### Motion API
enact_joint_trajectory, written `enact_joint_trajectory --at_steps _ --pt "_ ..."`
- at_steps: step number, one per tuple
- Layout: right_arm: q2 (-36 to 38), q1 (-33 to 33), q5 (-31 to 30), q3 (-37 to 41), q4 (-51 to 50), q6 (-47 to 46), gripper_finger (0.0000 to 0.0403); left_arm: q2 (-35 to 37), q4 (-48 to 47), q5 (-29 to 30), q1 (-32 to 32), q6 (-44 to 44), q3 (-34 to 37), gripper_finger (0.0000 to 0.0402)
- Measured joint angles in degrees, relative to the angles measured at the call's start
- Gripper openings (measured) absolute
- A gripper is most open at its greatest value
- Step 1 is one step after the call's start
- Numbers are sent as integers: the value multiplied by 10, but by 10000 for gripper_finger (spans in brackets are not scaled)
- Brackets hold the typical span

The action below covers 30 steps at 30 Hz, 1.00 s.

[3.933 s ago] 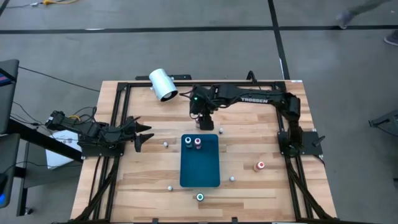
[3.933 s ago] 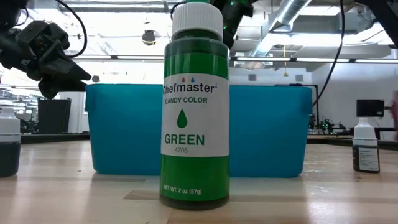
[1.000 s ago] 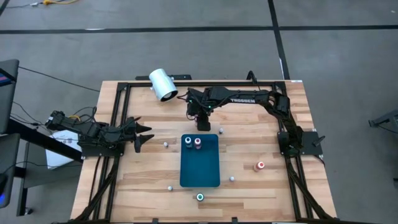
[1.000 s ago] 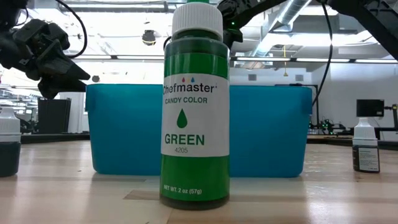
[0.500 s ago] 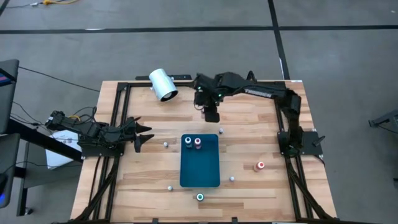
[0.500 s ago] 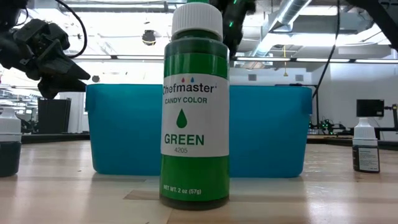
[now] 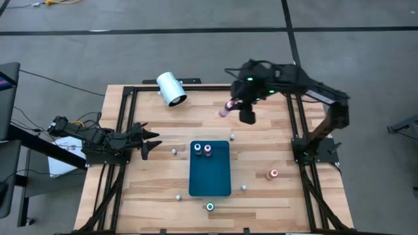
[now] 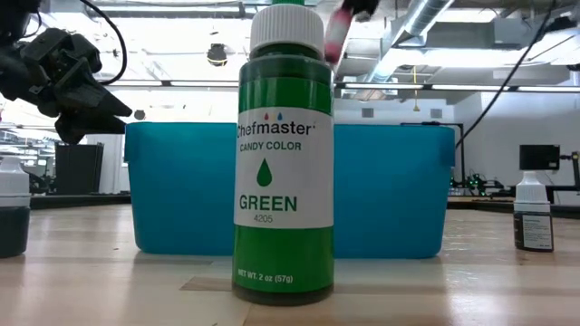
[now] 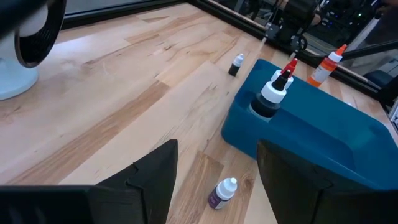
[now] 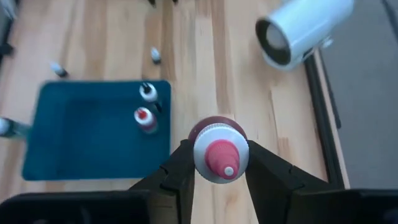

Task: Pick & Place food coloring
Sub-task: Put the large pink food coloring bottle into the blue bin

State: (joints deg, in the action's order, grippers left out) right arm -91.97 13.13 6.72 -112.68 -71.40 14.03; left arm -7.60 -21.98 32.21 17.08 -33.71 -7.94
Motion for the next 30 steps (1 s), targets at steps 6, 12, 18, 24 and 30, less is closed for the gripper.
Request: enact_joint_trajectory --at_steps 6,12,18,24,30 --pt "58 -36 0 0 3 -43 108 0 0 0 0 -5 0 209" --pt "87 -98 -1 0 3 -96 109 0 0 0 0 -16 0 209" --pt "86 -171 -7 0 21 -136 110 0 0 -1 0 -17 0 209" --pt "73 -230 -13 0 52 -158 107 0 0 -1 0 -21 0 209" --pt "64 -262 -51 1 45 -177 110 0 0 -3 0 -26 0 209"
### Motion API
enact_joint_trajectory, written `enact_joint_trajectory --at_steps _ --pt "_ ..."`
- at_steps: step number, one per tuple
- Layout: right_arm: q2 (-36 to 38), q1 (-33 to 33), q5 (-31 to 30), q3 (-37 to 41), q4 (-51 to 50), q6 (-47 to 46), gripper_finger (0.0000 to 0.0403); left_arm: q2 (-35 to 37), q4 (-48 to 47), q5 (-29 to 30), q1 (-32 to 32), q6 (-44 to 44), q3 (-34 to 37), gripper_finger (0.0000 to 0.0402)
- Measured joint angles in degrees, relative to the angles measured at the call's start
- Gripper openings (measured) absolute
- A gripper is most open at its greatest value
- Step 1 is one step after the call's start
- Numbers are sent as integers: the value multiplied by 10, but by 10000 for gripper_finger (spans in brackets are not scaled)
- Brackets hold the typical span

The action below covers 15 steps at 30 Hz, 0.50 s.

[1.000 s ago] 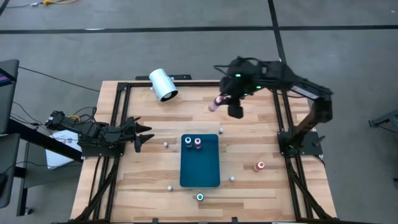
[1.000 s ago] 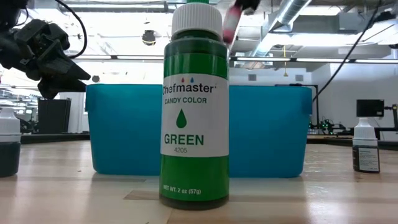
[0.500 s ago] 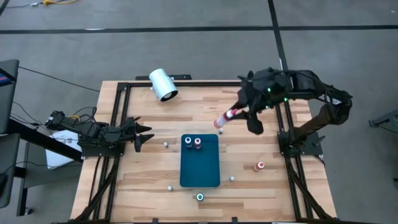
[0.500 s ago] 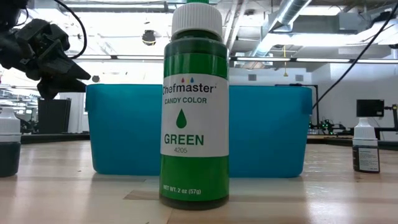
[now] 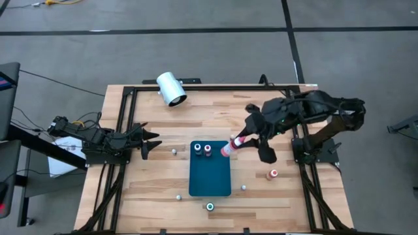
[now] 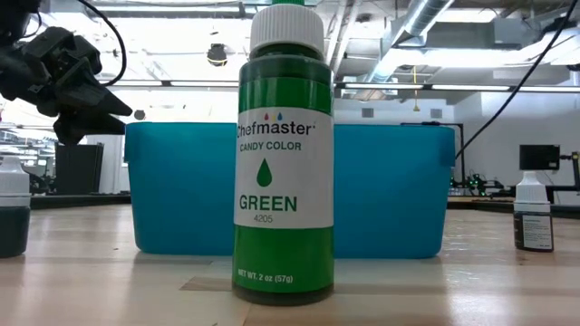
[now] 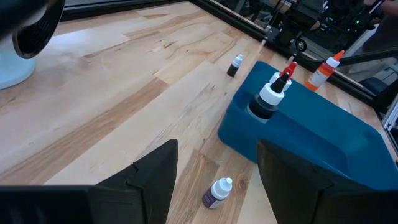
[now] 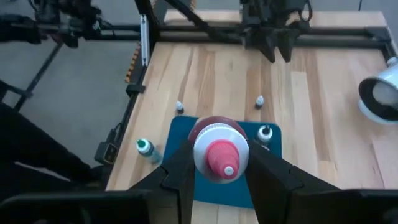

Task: Pick & Place food coloring
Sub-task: Put the large pink food coloring bottle into the blue bin

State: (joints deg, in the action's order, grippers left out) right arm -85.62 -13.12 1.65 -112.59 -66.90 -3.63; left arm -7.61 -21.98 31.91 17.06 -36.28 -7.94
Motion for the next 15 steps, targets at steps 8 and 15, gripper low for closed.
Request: enact_joint_trajectory --at_steps 8,15 --pt "0 -3 -19 0 1 -10 110 0 0 0 0 0 0 209" --pt "-22 11 -20 24 1 -25 109 0 0 1 0 0 0 209"
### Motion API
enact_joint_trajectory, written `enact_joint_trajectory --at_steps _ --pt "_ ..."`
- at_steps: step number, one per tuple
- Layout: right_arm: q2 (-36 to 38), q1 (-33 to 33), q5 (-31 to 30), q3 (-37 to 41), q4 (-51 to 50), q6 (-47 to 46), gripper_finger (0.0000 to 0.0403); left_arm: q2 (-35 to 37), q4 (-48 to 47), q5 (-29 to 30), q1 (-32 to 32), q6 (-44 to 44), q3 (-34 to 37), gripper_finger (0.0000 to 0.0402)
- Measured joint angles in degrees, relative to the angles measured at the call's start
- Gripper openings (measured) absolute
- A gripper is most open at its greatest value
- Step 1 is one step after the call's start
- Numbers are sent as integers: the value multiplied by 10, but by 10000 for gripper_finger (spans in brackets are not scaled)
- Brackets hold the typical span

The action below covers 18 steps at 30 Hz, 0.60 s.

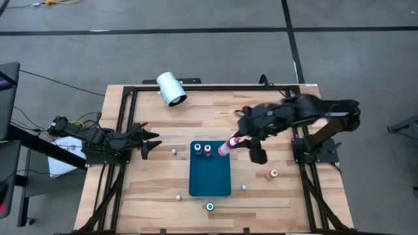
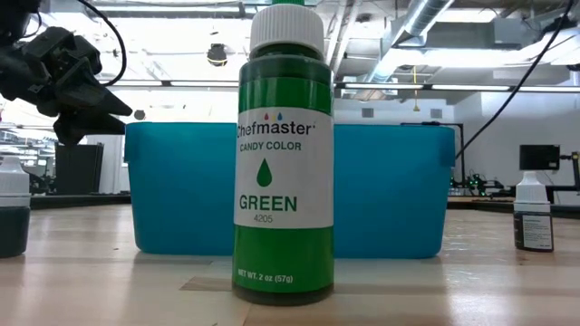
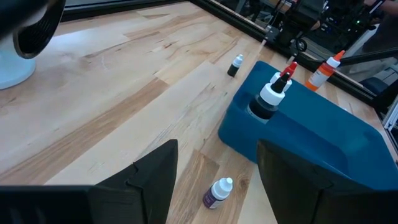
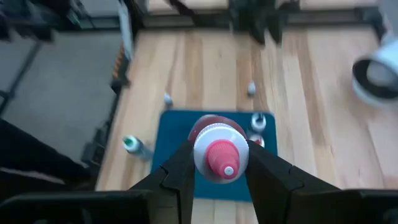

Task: Pick & Place food coloring
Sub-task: Put the large pink food coloring bottle into the blue bin

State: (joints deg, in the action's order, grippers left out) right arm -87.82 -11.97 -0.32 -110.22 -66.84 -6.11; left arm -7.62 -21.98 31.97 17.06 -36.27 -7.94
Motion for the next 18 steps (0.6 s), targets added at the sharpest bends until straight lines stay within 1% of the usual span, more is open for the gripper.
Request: enact_joint_trajectory --at_steps 4,9,18 --pt "-32 9 0 9 -11 4 111 0 0 0 0 0 0 209" --pt "-85 17 2 12 -36 33 110 0 0 1 0 0 0 209" --pt "-152 32 2 12 -37 70 110 0 0 -1 0 0 0 209"
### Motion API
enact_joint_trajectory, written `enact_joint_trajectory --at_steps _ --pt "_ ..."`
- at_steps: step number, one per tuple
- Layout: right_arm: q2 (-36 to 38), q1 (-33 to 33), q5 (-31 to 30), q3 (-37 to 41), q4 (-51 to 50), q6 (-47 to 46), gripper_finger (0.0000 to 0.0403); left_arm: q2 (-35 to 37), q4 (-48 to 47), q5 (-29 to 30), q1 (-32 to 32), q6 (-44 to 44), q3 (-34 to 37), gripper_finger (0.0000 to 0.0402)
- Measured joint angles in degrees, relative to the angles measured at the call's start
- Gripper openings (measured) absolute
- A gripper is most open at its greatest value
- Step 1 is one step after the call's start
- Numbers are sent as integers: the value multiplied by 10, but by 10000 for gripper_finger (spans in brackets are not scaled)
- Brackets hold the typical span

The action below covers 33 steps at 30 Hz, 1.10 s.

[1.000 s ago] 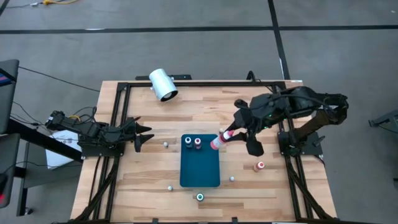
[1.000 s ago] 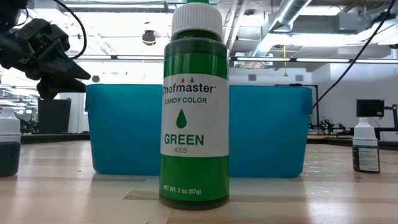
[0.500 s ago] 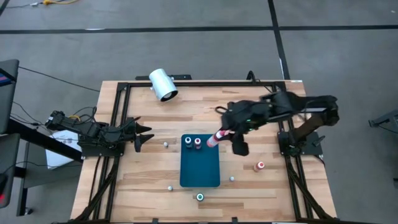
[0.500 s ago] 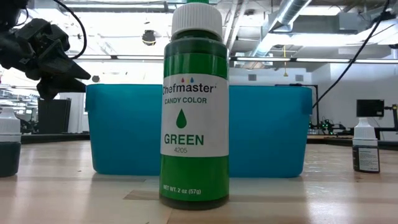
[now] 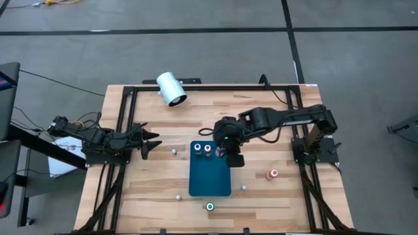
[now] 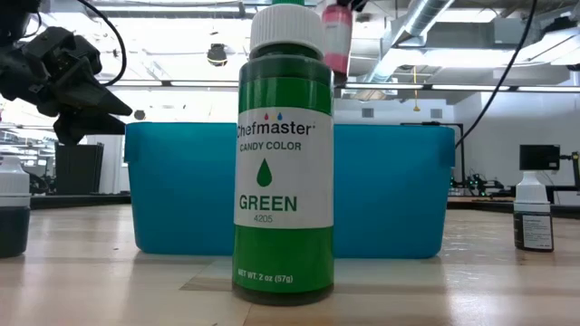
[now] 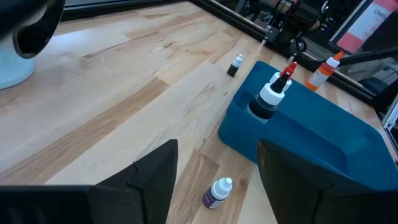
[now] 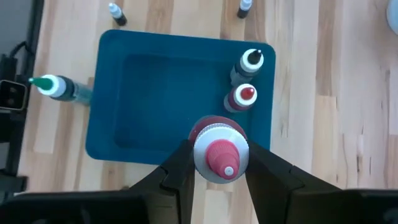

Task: Pick & Place food coloring
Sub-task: Put the large pink food coloring bottle into the blue bin

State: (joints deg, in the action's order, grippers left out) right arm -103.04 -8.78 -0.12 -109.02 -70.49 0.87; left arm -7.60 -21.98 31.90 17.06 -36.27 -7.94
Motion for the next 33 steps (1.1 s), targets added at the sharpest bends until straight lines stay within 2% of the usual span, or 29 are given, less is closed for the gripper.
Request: enact_joint_trajectory --at_steps 4,13,33 --pt "-11 2 2 15 22 11 110 0 0 0 0 0 0 209" --pt "-6 14 3 113 81 8 112 0 0 -1 0 4 0 209" --pt "-5 43 4 265 238 22 113 0 0 -2 0 -14 0 209"
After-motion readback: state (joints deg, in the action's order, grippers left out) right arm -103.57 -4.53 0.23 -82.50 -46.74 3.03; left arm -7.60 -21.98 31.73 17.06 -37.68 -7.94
